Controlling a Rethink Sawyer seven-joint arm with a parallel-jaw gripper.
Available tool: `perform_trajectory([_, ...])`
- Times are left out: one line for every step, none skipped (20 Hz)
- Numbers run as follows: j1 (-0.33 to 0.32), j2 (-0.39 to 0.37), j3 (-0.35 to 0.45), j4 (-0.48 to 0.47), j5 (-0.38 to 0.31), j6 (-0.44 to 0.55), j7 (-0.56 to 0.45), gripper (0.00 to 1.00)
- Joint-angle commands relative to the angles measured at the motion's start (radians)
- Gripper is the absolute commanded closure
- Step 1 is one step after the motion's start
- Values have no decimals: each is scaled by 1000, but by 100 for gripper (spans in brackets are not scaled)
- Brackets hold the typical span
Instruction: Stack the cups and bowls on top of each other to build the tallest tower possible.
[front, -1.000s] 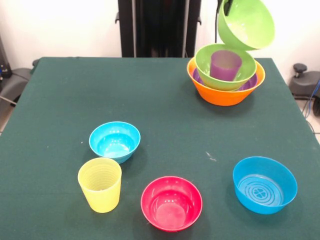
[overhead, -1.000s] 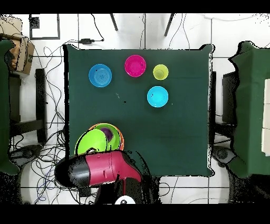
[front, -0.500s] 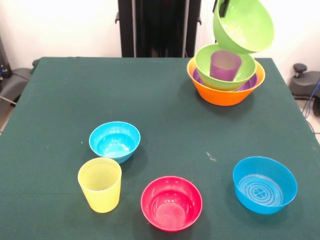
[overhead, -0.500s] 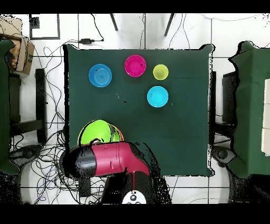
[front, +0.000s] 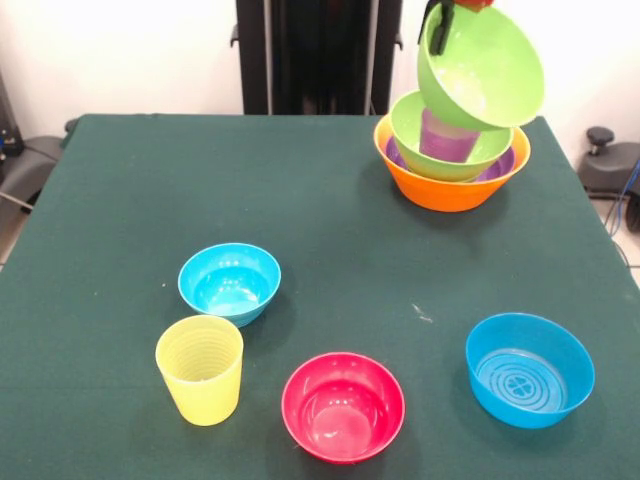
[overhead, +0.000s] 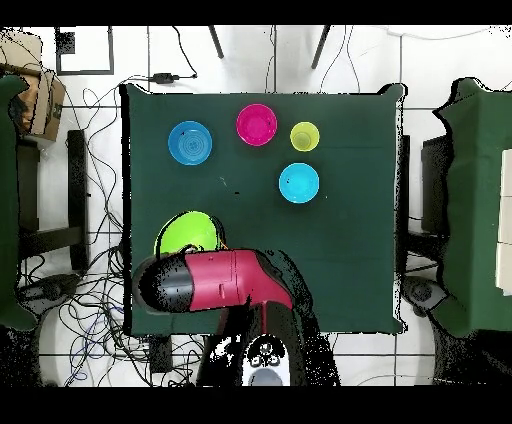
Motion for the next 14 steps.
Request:
perform_trajectory([-10,111,91,-85,-37,42,-76,100])
perform_trajectory([-9,116,91,-87,-37,38,-75,100])
perform_trajectory([-6,123,90,-86,-38,29,-71,100])
perform_trajectory([-5,127,88,-87,-39,23,-68,100])
perform_trajectory([-9,120,88,-86,-37,29,-74,100])
perform_trajectory([-10,120,86,-85,-38,26,-74,100])
perform_trajectory([-10,118,86,-81,-38,22,-75,100])
perform_trajectory([-10,117,85,-76,-37,18,-76,100])
perform_trajectory([-10,118,85,-74,-38,14,-76,100])
perform_trajectory([-12,117,85,-70,-38,12,-78,100])
perform_trajectory([-12,117,84,-65,-39,6,-78,100])
perform_trajectory([-14,115,83,-60,-40,2,-79,100])
perform_trajectory([-15,113,83,-55,-40,-2,-80,100])
perform_trajectory([-17,112,84,-49,-40,-7,-82,100])
